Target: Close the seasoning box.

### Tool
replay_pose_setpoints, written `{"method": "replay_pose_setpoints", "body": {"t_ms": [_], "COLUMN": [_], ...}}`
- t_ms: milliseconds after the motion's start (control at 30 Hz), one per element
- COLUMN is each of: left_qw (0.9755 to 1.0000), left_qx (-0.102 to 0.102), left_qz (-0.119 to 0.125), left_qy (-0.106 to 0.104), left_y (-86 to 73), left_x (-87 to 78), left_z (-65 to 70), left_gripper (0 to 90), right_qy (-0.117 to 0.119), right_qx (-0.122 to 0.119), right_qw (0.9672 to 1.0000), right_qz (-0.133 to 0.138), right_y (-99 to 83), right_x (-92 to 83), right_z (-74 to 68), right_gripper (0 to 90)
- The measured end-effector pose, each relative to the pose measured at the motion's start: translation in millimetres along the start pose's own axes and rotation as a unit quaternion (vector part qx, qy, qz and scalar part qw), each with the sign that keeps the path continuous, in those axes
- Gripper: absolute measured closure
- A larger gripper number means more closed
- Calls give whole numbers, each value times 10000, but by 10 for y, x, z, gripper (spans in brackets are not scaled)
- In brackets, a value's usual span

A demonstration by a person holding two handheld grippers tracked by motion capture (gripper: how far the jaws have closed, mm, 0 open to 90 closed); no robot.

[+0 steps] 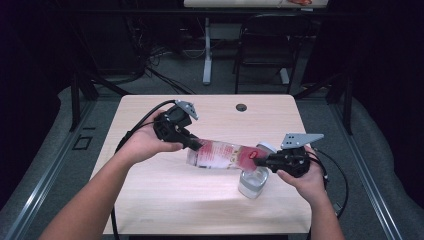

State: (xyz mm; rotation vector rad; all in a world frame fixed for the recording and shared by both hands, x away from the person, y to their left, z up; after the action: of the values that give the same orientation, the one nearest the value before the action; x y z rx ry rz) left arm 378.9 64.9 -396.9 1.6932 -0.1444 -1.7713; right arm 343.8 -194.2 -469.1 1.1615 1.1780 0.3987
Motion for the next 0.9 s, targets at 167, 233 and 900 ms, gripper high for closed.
{"method": "replay_pose_setpoints", "body": {"t_ms": [167, 233, 900], "left_qw": [9999, 9999, 9993], "left_qx": [-73, -111, -285], "left_qz": [82, 88, 160], "left_qy": [-32, -46, -193], "left_y": [-78, -102, -269], "left_x": [32, 44, 195], "left_z": [-28, -40, -97], "left_gripper": [783, 784, 781], "right_qy": [68, 83, 107], "right_qx": [1, -16, 141], "right_qw": [10000, 10000, 9998], "right_qz": [-13, -41, -116], "right_y": [-2, -7, -105], "right_x": [27, 34, 109], "right_z": [-3, -1, 69], "right_gripper": [840, 841, 845]}}
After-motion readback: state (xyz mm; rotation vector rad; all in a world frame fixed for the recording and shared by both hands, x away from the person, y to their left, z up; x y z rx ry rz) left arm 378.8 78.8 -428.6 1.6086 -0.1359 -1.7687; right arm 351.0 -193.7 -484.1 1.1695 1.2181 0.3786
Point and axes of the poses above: each handheld gripper's, and its own axes: x roughly forward along the jaws, y roughly out of its top, z roughly to its right, the point moved 6 cm from there along x, roughly forward along the jaws, and after that the axes turned 5 degrees about -x, right-handed, at the moved point
